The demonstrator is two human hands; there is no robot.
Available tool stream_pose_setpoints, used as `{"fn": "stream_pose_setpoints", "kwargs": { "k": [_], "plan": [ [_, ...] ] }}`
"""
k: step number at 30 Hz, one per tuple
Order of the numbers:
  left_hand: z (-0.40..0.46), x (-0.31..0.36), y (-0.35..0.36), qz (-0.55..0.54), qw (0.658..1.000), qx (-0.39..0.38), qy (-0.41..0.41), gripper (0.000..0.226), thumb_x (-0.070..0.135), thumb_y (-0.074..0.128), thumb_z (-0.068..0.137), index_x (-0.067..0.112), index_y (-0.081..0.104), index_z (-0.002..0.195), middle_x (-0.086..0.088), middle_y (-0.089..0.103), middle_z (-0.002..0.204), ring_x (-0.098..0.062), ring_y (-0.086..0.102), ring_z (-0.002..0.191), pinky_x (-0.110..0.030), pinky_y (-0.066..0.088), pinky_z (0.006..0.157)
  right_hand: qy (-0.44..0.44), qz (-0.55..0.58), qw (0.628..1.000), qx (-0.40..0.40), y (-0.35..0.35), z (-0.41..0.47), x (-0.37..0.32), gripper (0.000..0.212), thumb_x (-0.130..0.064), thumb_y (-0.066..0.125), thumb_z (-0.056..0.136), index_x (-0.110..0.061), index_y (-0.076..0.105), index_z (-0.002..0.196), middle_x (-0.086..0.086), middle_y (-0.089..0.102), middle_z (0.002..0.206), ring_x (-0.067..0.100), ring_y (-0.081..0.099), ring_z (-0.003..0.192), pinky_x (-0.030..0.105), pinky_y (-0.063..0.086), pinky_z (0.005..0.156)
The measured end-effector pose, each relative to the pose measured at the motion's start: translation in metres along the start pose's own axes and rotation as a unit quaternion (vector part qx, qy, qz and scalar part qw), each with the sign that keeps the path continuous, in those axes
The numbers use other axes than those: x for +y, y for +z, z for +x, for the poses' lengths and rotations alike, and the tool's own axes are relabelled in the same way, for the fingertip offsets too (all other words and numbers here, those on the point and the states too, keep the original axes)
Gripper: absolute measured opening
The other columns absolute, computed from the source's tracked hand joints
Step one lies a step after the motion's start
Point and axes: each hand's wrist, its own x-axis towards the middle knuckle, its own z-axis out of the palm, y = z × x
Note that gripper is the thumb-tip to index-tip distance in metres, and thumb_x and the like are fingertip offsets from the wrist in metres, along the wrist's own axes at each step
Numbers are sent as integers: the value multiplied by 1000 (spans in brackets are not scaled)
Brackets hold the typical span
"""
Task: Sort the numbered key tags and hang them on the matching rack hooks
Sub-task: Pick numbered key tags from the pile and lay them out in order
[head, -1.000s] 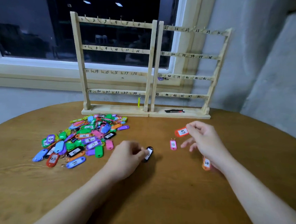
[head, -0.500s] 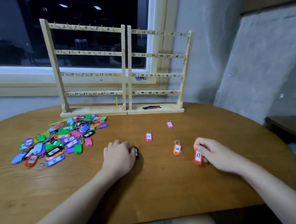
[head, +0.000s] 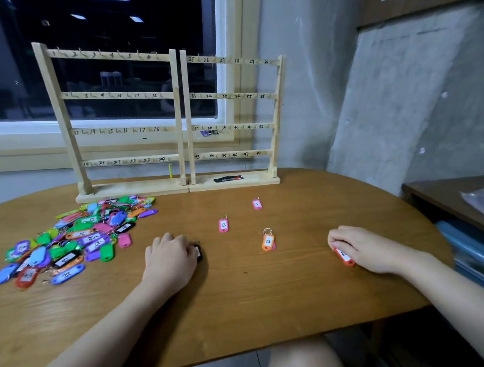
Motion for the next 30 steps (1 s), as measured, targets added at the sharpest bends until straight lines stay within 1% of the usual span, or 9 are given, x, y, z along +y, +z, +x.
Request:
{"fn": "stream_pose_setpoints", "kwargs": {
  "k": [4, 9, 13, 18, 20, 22, 25, 27, 30],
  "plan": [
    [6, -17, -3, 2, 1000, 0, 1, 31, 42, 41, 104, 21, 63, 111, 0, 50, 102, -20, 47, 101, -39, 41, 95, 0, -9, 1000, 24, -1, -8, 9, 22, -38, 42, 106, -38, 54, 88, -13, 54, 92, 5, 54, 89, 36, 49, 87],
    [12, -35, -9, 16, 1000, -18, 5, 29, 45, 44, 103, 23, 62, 112, 1, 49, 103, -21, 50, 104, -37, 41, 94, 12, -6, 999, 40, -1, -19, 13, 19, -38, 45, 106, -42, 55, 91, -16, 54, 95, 1, 55, 88, 29, 49, 83],
    [11, -44, -11, 14, 1000, -19, 13, 26, 45, 46, 103, 24, 61, 108, 2, 50, 102, -17, 46, 98, -35, 41, 90, 19, 30, 996, 77, 1, -23, 13, 20, -31, 52, 104, -41, 58, 89, -15, 57, 95, 0, 56, 92, 29, 47, 86],
    [9, -53, -17, -8, 1000, -5, 11, 25, 43, 46, 103, 23, 60, 101, 0, 57, 100, -19, 54, 96, -39, 45, 89, 35, 62, 987, 142, -6, -22, 3, 24, -24, 49, 106, -39, 61, 92, -14, 62, 99, 1, 58, 96, 25, 45, 87],
    [10, -61, -22, -30, 999, 12, 7, 21, 38, 48, 103, 22, 60, 96, -2, 62, 99, -20, 55, 91, -40, 47, 86, 30, 86, 981, 171, -11, -16, -11, 21, -23, 52, 104, -36, 63, 93, -11, 63, 96, 8, 59, 89, 27, 47, 82],
    [9, -73, -29, -46, 998, 40, 3, 17, 33, 51, 102, 22, 58, 91, -4, 65, 96, -19, 55, 86, -37, 44, 77, 19, 111, 977, 183, -15, -6, -34, 15, -25, 54, 103, -32, 65, 96, -9, 64, 95, 12, 59, 83, 30, 49, 78],
    [9, -100, -40, -57, 994, 93, -12, 11, 27, 58, 98, 19, 62, 90, -6, 66, 93, -23, 55, 85, -39, 44, 74, -18, 151, 970, 190, -12, 14, -80, 11, -22, 57, 102, -24, 67, 97, -10, 60, 88, 7, 54, 74, 15, 42, 69],
    [10, -120, -47, -56, 991, 119, -32, 8, 25, 62, 95, 18, 63, 92, -7, 67, 94, -27, 58, 88, -41, 48, 76, -42, 184, 965, 184, -5, 30, -115, 10, -18, 59, 101, -20, 67, 95, -9, 59, 87, 2, 52, 69, 11, 41, 66],
    [13, -154, -55, -38, 984, 155, -74, 7, 23, 64, 92, 17, 63, 96, -11, 69, 96, -33, 61, 92, -41, 45, 76, -76, 232, 958, 152, 10, 58, -169, 8, -16, 61, 100, -18, 67, 95, -5, 61, 88, 0, 51, 60, 11, 40, 60]
  ]
}}
